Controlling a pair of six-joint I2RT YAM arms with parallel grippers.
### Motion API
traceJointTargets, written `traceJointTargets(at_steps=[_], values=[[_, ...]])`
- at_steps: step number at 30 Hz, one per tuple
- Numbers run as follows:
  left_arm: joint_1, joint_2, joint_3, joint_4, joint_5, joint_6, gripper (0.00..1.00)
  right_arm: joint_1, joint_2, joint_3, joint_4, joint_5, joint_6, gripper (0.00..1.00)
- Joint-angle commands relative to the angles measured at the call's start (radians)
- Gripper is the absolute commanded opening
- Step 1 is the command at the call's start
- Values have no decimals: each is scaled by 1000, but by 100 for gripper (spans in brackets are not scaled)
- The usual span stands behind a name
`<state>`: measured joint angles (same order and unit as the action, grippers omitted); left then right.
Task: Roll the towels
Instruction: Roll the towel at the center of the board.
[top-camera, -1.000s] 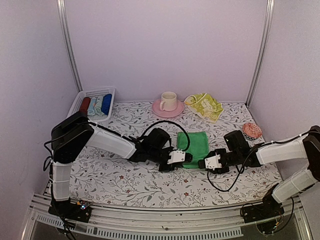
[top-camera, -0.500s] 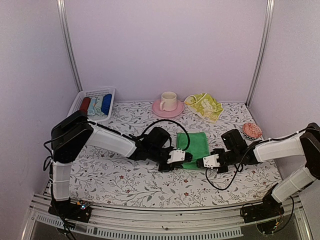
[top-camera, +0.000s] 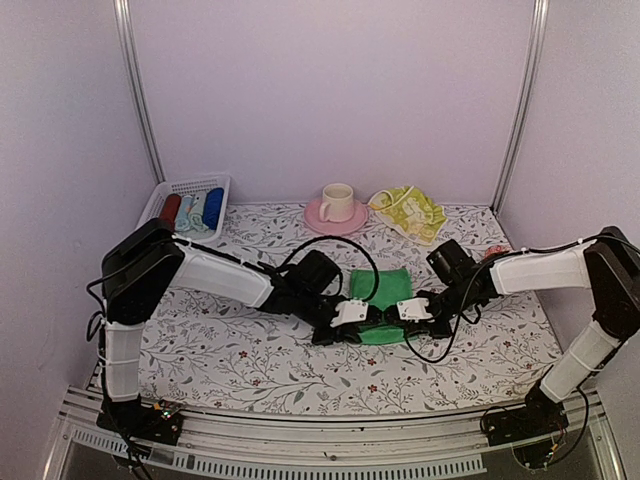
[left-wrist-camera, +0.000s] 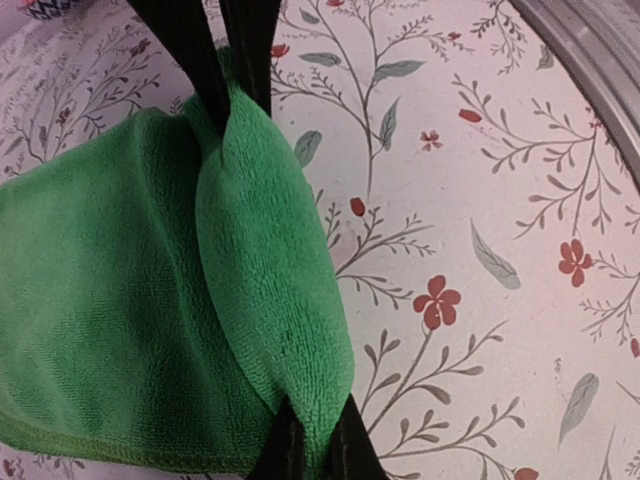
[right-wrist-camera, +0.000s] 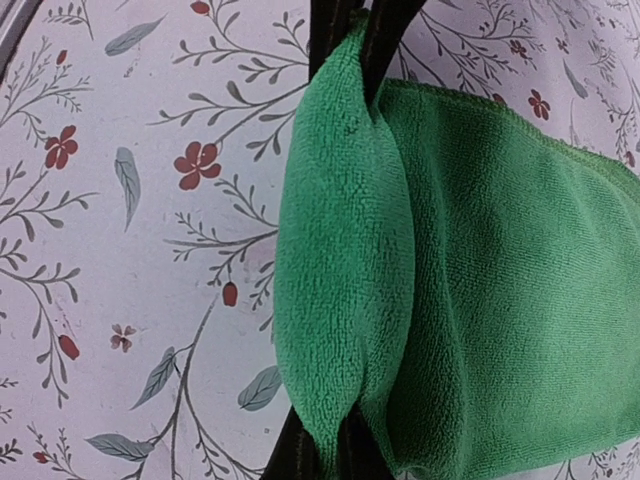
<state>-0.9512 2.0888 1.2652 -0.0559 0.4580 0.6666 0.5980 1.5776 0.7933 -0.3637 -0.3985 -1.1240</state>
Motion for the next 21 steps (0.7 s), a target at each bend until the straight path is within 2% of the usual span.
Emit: traceJointTargets(at_steps=[1,14,16,21], values=[[21,-4,33,-105,70,-17,0,-32,79,86,-229,-104,24,3],[58,42,64,-152,77,-57,2,-144,255,285,-490,-234,29,3],[59,50,67,-155,67,-60,5,-144,276,310,-520,-243,27,3],[66,48,55,-137,16,-76,22,-147,327,341,-563,-250,30,3]])
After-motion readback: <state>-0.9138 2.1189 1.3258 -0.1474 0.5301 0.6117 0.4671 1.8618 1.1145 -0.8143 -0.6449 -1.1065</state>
